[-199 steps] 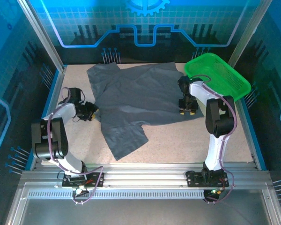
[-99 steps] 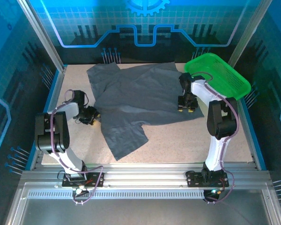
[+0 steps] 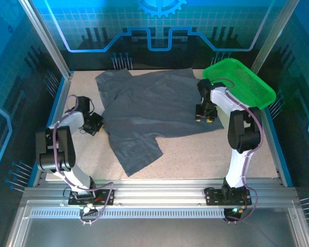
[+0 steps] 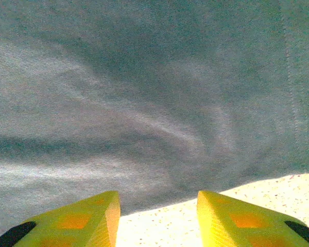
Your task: Fold and stack the t-shirts
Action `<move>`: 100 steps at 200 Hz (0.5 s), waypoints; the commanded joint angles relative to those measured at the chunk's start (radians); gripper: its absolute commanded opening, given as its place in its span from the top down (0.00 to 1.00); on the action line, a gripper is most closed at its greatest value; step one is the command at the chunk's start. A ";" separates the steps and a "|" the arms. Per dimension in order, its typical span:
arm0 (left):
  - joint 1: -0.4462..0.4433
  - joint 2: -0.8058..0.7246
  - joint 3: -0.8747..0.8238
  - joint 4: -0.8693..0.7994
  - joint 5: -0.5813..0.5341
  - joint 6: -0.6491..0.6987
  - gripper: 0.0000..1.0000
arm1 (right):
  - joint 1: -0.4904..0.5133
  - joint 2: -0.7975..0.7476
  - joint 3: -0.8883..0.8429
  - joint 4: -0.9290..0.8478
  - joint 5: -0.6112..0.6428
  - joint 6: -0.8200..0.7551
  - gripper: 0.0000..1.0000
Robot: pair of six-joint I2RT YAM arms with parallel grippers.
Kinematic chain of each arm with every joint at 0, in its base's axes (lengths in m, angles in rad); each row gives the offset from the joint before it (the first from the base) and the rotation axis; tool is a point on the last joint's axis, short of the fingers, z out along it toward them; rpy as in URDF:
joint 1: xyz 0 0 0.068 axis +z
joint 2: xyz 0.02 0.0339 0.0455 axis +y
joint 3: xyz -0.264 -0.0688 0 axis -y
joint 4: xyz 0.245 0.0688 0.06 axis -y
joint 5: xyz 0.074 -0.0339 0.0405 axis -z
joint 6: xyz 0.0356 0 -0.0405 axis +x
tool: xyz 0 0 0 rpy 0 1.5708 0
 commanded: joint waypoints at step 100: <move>0.138 0.031 0.116 -0.023 -0.069 0.261 0.58 | 0.010 -0.030 0.017 -0.034 -0.014 -0.015 0.57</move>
